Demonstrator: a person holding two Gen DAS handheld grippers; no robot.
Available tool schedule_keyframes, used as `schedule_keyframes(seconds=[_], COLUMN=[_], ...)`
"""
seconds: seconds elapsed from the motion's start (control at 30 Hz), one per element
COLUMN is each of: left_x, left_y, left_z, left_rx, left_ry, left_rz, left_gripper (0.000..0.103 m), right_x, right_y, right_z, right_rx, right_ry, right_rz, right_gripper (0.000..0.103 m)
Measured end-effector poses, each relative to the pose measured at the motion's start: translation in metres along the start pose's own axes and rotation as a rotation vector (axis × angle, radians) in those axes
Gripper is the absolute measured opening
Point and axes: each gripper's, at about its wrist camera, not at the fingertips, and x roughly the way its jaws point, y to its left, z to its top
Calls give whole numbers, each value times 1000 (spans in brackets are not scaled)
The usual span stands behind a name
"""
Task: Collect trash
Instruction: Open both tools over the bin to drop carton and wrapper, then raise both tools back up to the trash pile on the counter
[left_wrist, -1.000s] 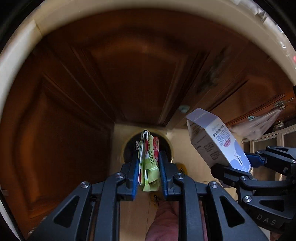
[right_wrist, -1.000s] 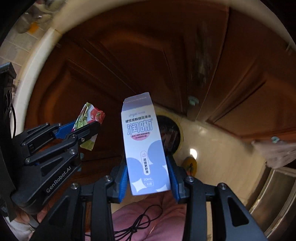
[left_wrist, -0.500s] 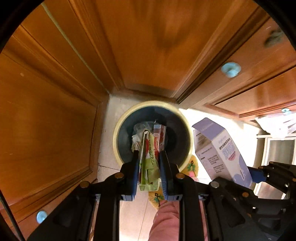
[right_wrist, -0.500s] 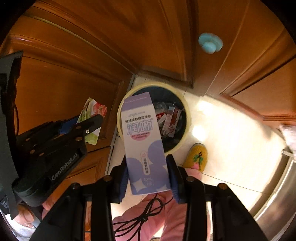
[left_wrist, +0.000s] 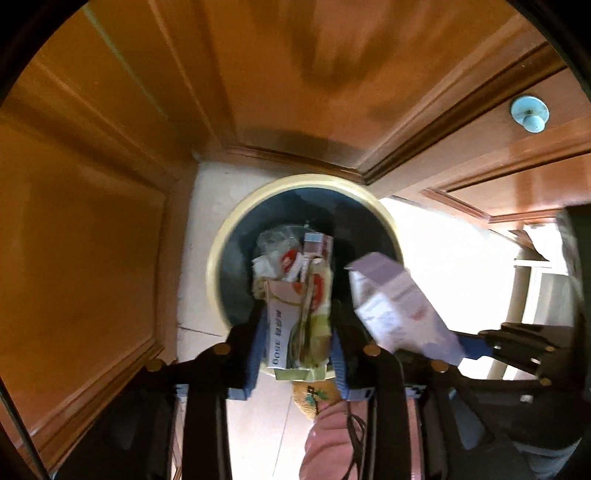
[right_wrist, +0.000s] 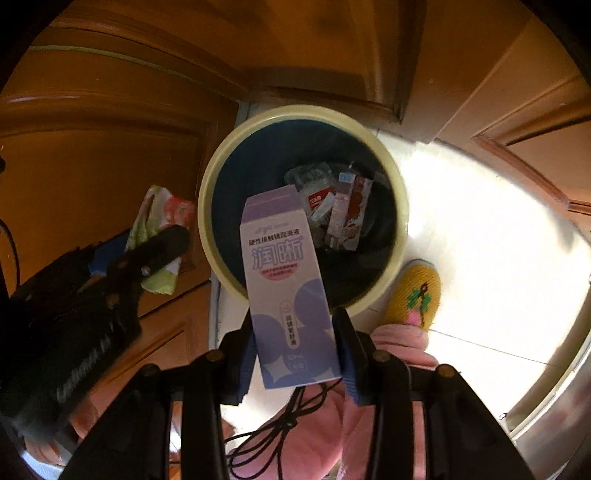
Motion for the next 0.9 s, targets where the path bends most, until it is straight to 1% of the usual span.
schedule_keyframes(seconds=[0.07,0.13,0.17,0.2,0.3,0.37,0.4,0.53,0.6,0.63,0.7,0.8,0.9], left_x=[-2,-1,-4,-5,-6,-9,-14,-39,-60,-71,-93,-126,-161], left_y=[0,4,4,3,-2,-8,-12,-25,-31,-33,-36,-42,-52], left_z=[2,5,4,5,4,6,6,5,3,3,0,-6,-15], left_rx=[0,-24,-33,-37,-28,0,16,47,65,64,61,65,93], left_ry=[-4,-5,-6,-4,21,27,31,46,35,25,8,3,-7], left_rz=[-9,-6,-8,-8,-25,0,11,17,35,9,3,8,18], left_gripper=[43,70,73,74,74,74,74,74,74,74,74,74,74], right_x=[3,5,5,3,-4,-11,-15,-43,-63,-71,-90,-116,-147], right_y=[0,1,0,-1,-6,-5,-5,-4,-3,-2,0,1,8], right_z=[5,8,9,8,5,1,0,-14,-25,-29,-41,-57,-74], right_rx=[-3,-15,-15,-16,-25,-34,-38,-41,-39,-41,-46,-45,-58], right_ry=[12,25,28,23,7,-4,-7,-24,-48,-57,-76,-91,-126], right_rz=[-11,-20,-14,-8,-11,-19,-22,-15,-15,-18,-25,-22,-26], right_gripper=[41,44,49,52,53,53,54,53,53,53,53,53,53])
